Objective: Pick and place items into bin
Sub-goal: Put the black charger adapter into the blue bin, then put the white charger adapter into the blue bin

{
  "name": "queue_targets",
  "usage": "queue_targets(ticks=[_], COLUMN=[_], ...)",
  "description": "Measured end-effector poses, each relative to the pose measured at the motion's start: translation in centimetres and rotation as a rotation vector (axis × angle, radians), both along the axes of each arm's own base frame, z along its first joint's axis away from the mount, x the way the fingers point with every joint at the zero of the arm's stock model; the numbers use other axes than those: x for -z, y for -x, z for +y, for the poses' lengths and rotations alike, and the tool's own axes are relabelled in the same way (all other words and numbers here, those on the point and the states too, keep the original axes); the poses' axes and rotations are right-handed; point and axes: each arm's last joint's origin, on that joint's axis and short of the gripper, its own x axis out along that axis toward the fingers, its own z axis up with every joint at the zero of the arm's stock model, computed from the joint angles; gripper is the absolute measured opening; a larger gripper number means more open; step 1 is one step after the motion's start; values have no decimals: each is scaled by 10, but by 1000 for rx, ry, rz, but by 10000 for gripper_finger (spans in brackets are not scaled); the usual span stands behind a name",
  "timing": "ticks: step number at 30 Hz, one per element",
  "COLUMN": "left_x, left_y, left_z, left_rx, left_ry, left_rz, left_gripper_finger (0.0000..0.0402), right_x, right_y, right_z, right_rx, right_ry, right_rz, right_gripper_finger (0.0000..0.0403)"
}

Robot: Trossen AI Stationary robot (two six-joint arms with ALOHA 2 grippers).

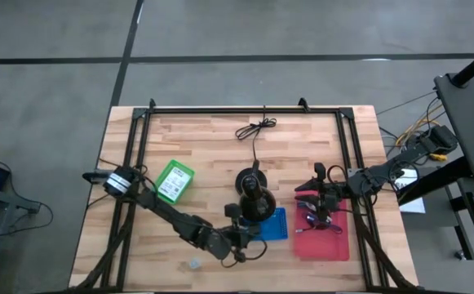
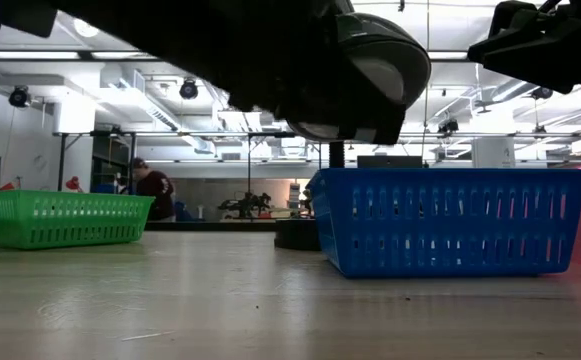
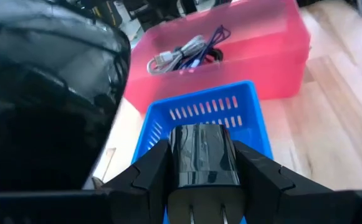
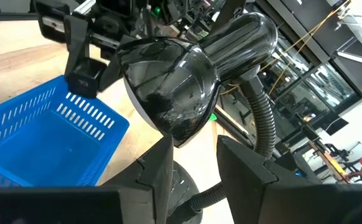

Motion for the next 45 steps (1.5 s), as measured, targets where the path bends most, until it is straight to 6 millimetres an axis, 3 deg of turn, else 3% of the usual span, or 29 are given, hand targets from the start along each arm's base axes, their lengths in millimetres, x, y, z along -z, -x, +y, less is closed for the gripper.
queue_targets(ticks=[36,42,45], left_x=[8,7,7], left_y=[-3,-3,-3], left_z=[7,7,7], left_rx=[-3,1,2], left_ry=[157,161,161], left_rz=[10,8,8], left_gripper_finger=[130,192,203], right_x=[0,0,0], right_y=[0,0,0], right_z=[0,0,0], right_rx=[0,0,0], right_ry=[1,1,1], right_rz=[1,2,2], right_gripper_finger=[111,111,111])
